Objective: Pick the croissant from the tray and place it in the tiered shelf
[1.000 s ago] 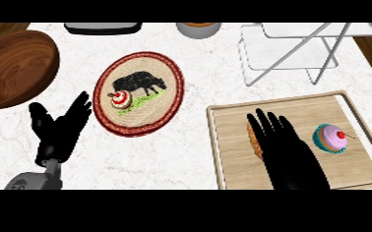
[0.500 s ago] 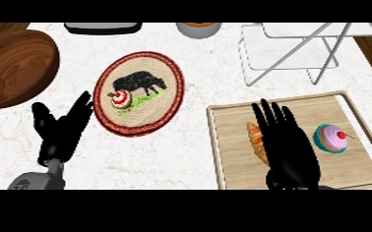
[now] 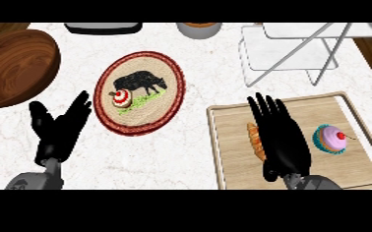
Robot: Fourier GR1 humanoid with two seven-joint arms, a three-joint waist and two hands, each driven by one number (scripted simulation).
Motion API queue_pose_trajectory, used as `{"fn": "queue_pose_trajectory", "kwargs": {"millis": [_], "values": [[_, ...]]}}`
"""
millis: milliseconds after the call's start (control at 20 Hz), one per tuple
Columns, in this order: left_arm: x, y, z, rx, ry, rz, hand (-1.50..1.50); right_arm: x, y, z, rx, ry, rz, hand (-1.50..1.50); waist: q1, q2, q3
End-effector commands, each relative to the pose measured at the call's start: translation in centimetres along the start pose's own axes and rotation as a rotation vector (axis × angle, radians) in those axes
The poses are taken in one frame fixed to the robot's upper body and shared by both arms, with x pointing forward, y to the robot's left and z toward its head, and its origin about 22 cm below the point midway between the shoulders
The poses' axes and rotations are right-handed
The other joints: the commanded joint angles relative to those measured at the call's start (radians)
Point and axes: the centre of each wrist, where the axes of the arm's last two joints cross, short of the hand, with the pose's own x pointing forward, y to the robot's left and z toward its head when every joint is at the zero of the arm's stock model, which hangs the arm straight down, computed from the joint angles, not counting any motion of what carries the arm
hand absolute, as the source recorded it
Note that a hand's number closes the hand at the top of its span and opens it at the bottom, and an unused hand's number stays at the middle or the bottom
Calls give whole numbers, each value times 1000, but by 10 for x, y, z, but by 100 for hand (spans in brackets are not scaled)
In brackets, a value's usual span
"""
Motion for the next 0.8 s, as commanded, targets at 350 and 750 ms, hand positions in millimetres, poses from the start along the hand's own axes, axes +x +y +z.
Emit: {"fn": "queue_pose_trajectory", "kwargs": {"millis": [350,750], "values": [[-30,-12,6,-12,56,-6,0,-12,23,-5,215,-148,233,150,3,12,-4],[-23,-1,2,-17,53,-3,0,5,36,-1,151,-249,81,150,0,11,-3]]}}
